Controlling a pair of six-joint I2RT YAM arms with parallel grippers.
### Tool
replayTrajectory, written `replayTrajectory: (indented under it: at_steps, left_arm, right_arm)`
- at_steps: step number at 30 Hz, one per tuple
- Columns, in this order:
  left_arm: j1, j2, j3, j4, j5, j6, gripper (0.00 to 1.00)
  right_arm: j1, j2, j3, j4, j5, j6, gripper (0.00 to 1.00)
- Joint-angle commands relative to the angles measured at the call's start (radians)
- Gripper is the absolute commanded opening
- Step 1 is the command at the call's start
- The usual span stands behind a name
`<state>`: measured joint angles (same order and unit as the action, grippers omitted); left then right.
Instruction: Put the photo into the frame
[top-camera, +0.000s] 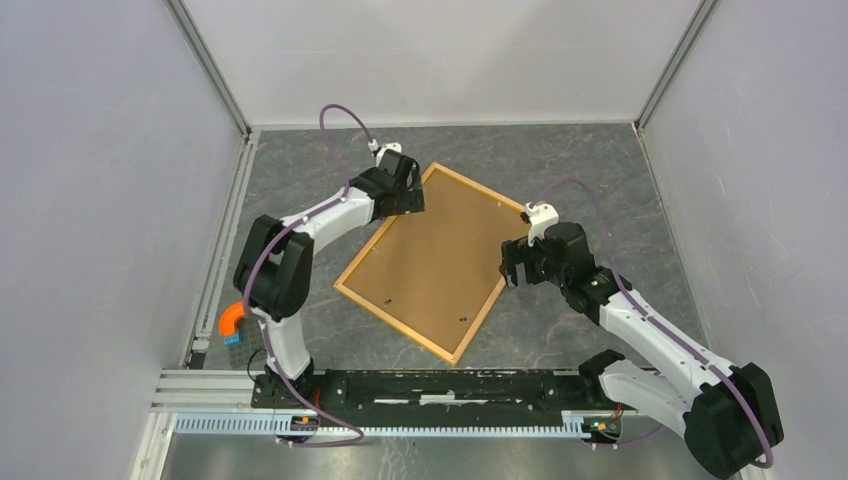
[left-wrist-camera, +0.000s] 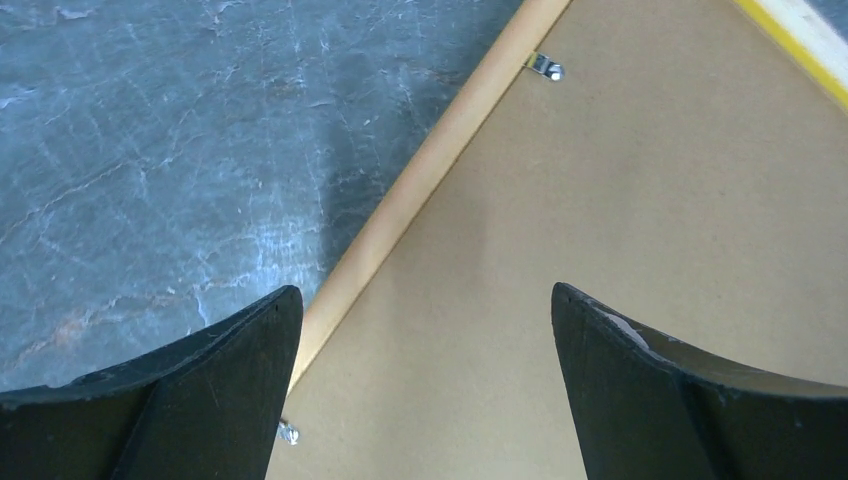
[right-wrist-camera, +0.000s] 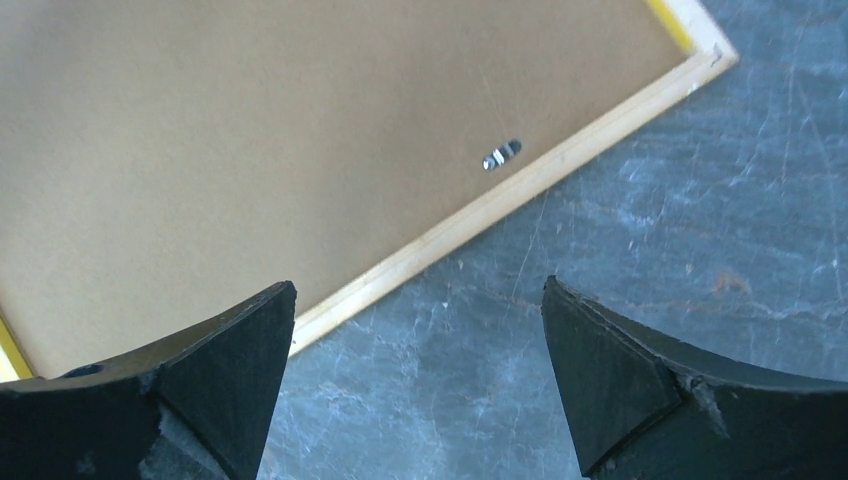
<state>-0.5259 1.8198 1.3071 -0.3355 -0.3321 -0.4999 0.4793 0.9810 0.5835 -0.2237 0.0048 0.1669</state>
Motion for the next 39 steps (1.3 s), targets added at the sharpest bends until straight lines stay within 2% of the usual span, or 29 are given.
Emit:
replayTrajectory:
  at_steps: [1,5,10,12,16,19,22,27,28,29,30,32,39]
  left_arm:
    - [0.038,0.105,0.124,-0.104,0.103,0.066,0.99]
    - [0.045,0.18,0.175,-0.16,0.114,0.064,0.98]
    - [0.05,0.184,0.139,-0.159,0.182,0.034,0.83]
    - [0.051,0.175,0.115,-0.158,0.188,0.023,0.76]
    - [0.05,0.134,0.043,-0.145,0.209,-0.025,0.49]
    - [0.049,0.078,-0.043,-0.11,0.237,-0.071,0.38]
    - [0.047,0.042,-0.102,-0.112,0.261,-0.085,0.33]
    - [0.04,-0.052,-0.227,-0.091,0.277,-0.161,0.32]
    - [0.038,-0.078,-0.265,-0.078,0.277,-0.177,0.28]
    - [0.039,-0.103,-0.306,-0.071,0.266,-0.203,0.2]
    - [0.037,-0.135,-0.344,-0.054,0.252,-0.224,0.17]
    - [0.039,-0.2,-0.438,-0.019,0.253,-0.265,0.19]
    - [0.036,-0.42,-0.711,0.122,0.283,-0.394,0.09]
  right_arm:
    - [-0.003,-0.024,-0.044,-0.005,-0.022,-0.008,0.98]
    - [-0.004,-0.03,-0.067,-0.007,-0.026,-0.002,0.98]
    - [-0.004,-0.025,-0.081,-0.011,-0.016,0.008,0.98]
    - [-0.003,-0.018,-0.08,-0.016,-0.015,0.012,0.98]
    - [-0.004,-0.016,-0.083,-0.014,-0.019,0.02,0.98]
    - [-0.003,-0.01,-0.081,-0.018,-0.011,0.035,0.98]
    - [-0.004,0.012,-0.068,-0.037,0.049,0.061,0.98]
    - [-0.003,0.072,-0.031,-0.07,0.136,0.112,0.98]
    - [-0.003,0.085,-0.023,-0.076,0.165,0.133,0.98]
    - [-0.004,0.096,-0.017,-0.082,0.187,0.153,0.98]
    - [-0.005,0.108,-0.01,-0.086,0.212,0.172,0.98]
    - [-0.014,0.127,-0.001,-0.09,0.25,0.21,0.98]
    - [-0.091,0.249,0.081,-0.07,0.154,0.278,0.98]
